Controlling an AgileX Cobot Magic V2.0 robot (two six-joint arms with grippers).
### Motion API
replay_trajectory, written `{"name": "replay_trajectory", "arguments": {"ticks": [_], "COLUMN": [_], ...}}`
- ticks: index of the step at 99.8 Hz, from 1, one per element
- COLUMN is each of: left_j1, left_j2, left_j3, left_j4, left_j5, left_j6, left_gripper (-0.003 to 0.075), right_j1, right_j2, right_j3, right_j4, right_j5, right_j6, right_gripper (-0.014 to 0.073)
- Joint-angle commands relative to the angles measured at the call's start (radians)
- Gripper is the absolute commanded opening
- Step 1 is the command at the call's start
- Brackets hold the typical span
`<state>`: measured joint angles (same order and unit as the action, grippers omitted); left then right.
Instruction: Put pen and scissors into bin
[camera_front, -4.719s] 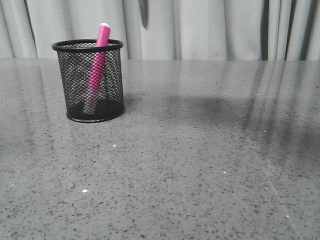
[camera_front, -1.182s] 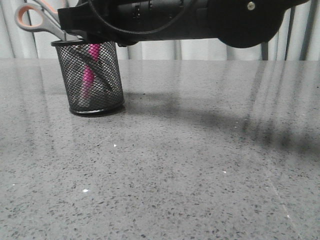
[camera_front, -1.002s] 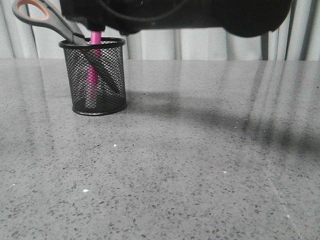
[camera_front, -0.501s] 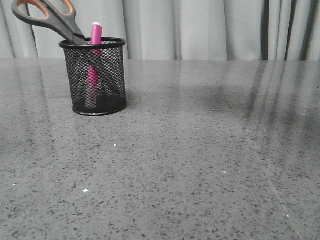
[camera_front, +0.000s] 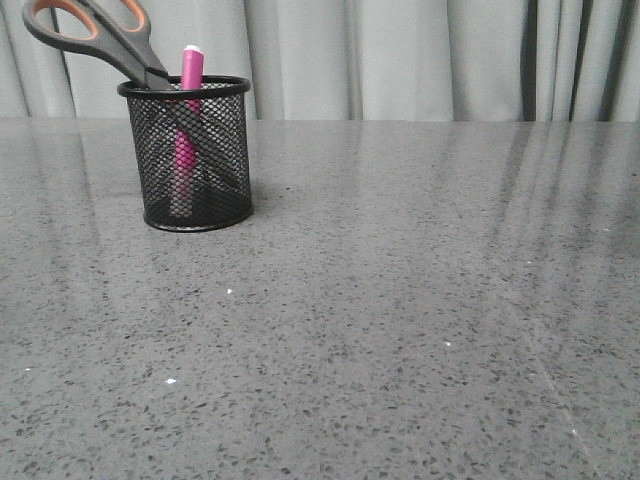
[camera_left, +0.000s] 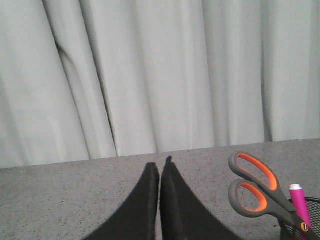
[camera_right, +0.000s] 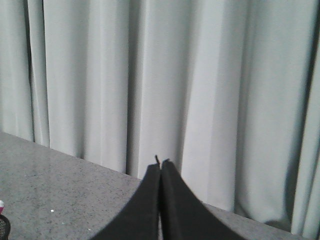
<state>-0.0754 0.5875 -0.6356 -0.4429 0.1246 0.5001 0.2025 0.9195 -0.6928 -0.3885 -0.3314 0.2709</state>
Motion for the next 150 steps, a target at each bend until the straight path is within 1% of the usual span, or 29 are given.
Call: {"name": "replay_trajectory", "arguments": {"ticks": [1,10,16,31,43,53,57,150], "left_j1": [0.001,0.001,0.001,0.001,0.001,0.001,0.001,0.001], "left_j2": [-0.055,-0.126,-0.181,-0.311,-0.399,-0.451,-0.457,-0.459], "left_j3": [0.033,0.11,0.164,0.267,0.322,0.351,0.358,0.361], "left_j4": [-0.01,-0.02,-0.035,-0.076,-0.086,-0.099,-0.099,-0.101], "left_j5": [-0.108,-0.108,-0.108,-0.108,-0.101,-0.101,-0.101,-0.103], "left_j6": [-0.005,-0.005,-0.005,-0.005,-0.005,-0.005,-0.005,-0.005], "left_gripper": [-0.0022,-0.0022,-0.0021,-0.0021,-0.0022,-0.0022,-0.0022,-0.0022], "right_j1": [-0.058,-0.11,-0.137,-0.164,-0.164,-0.164,-0.164,-0.164], "right_j2": [-0.128,-0.255,-0.356,-0.582,-0.74,-0.825,-0.848,-0.866], "right_j3": [0.104,0.232,0.306,0.471,0.542,0.559,0.559,0.559], "right_j4": [0.009,0.017,0.05,0.124,0.124,0.124,0.124,0.124], "right_j5": [-0.128,-0.138,-0.127,-0.031,0.083,0.192,0.206,0.208], "right_j6": [-0.007,-0.007,-0.007,-0.007,-0.007,-0.007,-0.007,-0.007], "right_gripper": [-0.0069,-0.0068,-0.0068,-0.0068,-0.0068,-0.0068,-0.0068,-0.0068]}}
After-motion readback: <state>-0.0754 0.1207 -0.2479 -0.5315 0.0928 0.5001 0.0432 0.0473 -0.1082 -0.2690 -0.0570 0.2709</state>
